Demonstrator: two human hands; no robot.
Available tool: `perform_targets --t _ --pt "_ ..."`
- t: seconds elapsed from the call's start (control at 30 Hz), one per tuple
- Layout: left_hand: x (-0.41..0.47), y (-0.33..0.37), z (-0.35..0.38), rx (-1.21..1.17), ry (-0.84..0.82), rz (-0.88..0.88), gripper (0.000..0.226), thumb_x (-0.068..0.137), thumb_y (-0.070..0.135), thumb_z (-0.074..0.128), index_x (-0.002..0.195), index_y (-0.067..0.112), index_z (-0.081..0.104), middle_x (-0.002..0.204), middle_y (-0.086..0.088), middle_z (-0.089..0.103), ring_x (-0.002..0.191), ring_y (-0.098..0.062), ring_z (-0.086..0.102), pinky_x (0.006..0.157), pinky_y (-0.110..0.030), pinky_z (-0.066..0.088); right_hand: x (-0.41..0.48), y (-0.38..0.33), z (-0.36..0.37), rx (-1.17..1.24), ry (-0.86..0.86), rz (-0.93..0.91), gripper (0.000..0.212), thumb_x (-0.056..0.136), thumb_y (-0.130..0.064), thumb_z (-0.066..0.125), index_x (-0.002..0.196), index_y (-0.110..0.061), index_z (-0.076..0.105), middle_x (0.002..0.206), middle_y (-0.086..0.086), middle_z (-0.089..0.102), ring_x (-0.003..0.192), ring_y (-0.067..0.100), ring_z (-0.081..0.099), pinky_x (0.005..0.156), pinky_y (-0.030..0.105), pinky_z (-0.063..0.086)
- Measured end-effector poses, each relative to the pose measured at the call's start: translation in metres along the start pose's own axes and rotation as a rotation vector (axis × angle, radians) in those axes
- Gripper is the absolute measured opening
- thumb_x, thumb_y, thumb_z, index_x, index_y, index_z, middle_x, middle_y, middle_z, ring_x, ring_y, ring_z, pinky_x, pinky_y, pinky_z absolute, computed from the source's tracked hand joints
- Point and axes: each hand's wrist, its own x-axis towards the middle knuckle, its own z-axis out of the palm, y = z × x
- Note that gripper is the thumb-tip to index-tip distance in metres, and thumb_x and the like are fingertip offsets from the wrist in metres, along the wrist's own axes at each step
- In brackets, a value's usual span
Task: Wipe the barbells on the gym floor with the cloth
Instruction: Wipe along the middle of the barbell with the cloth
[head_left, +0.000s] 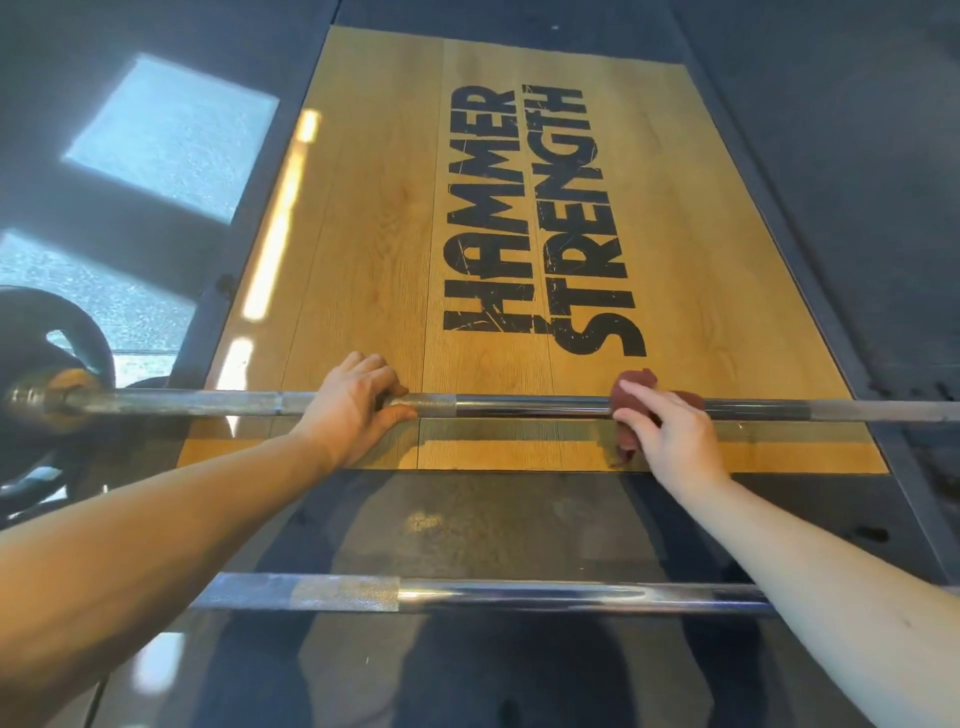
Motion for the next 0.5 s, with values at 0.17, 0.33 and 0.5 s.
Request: perform_targets --t 0.17,0.33,0.5 --pt "-0.001 0.0 0.004 0.006 -0.02 -0.076 0.034 0.089 0.051 0.071 0.095 0.018 0.067 0.099 0.001 0.061 0.095 -0.025 0.051 0.082 -0.048 0.045 -0.012 -0.034 0.048 0.103 0.106 0.068 0.032 0.099 -0.019 0.065 0.13 -0.019 0.07 0.136 -0.001 0.064 0.127 0.011 0.053 0.114 0.026 0.038" --pt "-0.002 -0.002 0.003 -0.016 -0.033 -0.1 0.03 0.086 0.048 0.074 0.093 0.023 0.061 0.097 0.007 0.056 0.095 -0.022 0.051 0.084 -0.047 0.042 -0.014 -0.128 0.133 0.169 -0.105 -0.215 0.032 0.093 -0.01 0.071 0.125 -0.009 0.072 0.122 0.013 0.072 0.116 0.027 0.063 0.107 0.036 0.046" --pt "0.0 0.004 0.01 0.04 0.014 -0.108 0.034 0.081 0.049 0.079 0.092 0.024 0.06 0.093 0.008 0.056 0.092 -0.021 0.053 0.081 -0.044 0.038 -0.004 -0.093 0.096 0.157 -0.183 -0.25 0.034 0.098 -0.012 0.065 0.131 -0.01 0.068 0.123 0.008 0.071 0.116 0.024 0.061 0.105 0.039 0.048"
